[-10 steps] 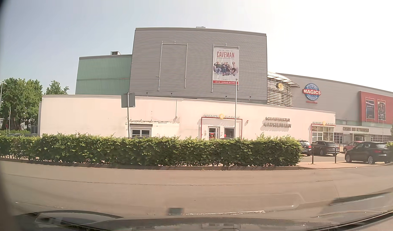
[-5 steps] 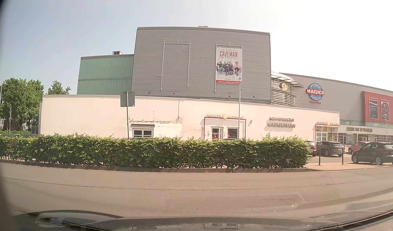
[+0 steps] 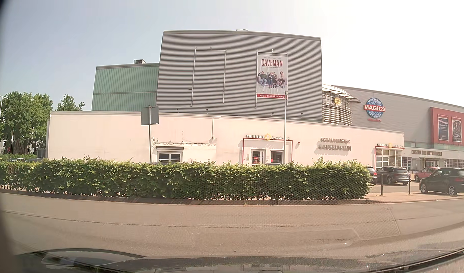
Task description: Follow the waypoints while adhering to traffic rules and regulations
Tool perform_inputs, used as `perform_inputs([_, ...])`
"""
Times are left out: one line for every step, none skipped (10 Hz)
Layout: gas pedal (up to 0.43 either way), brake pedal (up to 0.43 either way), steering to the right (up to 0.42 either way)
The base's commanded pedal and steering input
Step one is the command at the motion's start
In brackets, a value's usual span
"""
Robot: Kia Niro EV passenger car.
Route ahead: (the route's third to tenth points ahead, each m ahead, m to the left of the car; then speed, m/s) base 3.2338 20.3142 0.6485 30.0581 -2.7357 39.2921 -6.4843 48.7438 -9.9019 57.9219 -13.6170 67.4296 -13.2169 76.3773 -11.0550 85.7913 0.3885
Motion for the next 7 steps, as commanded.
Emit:
perform_inputs([0.0,0.189,-0.082])
perform_inputs([0.0,0.189,-0.082])
perform_inputs([0.0,0.171,-0.082])
perform_inputs([0.0,0.049,-0.082])
perform_inputs([0.0,0.0,-0.082])
perform_inputs([0.0,0.0,-0.081])
perform_inputs([0.0,0.0,-0.081])
